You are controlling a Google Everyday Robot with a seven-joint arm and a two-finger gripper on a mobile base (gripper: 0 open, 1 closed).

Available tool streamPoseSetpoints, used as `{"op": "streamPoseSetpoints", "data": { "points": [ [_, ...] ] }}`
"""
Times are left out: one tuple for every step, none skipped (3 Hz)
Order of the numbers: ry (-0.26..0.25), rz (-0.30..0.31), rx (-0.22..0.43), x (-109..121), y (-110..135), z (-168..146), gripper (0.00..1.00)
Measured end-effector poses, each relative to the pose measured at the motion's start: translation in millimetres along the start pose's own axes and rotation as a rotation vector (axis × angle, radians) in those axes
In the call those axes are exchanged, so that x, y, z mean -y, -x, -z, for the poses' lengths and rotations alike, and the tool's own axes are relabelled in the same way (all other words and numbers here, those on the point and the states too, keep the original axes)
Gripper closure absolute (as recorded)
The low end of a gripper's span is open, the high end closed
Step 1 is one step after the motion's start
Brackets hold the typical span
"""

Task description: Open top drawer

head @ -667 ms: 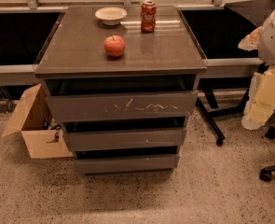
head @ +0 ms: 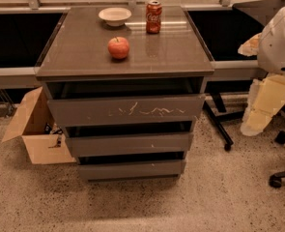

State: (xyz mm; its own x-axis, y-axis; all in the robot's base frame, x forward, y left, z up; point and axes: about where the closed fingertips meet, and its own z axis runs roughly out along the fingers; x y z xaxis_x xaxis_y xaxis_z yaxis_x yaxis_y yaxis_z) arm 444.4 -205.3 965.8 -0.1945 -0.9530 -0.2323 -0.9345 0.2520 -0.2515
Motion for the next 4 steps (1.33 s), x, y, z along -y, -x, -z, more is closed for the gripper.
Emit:
{"op": "streamPoseSetpoints", "data": {
  "points": [
    [0.063, 0.049, 0.118, 1, 25, -58, 0.0],
    [0.122, 0.075, 0.218, 2, 51, -101, 0.0],
    [0.127, 0.085, 0.217, 1, 53, -109, 0.0],
    [0.145, 0.131, 0.216, -1, 59, -142, 0.0]
  ]
}}
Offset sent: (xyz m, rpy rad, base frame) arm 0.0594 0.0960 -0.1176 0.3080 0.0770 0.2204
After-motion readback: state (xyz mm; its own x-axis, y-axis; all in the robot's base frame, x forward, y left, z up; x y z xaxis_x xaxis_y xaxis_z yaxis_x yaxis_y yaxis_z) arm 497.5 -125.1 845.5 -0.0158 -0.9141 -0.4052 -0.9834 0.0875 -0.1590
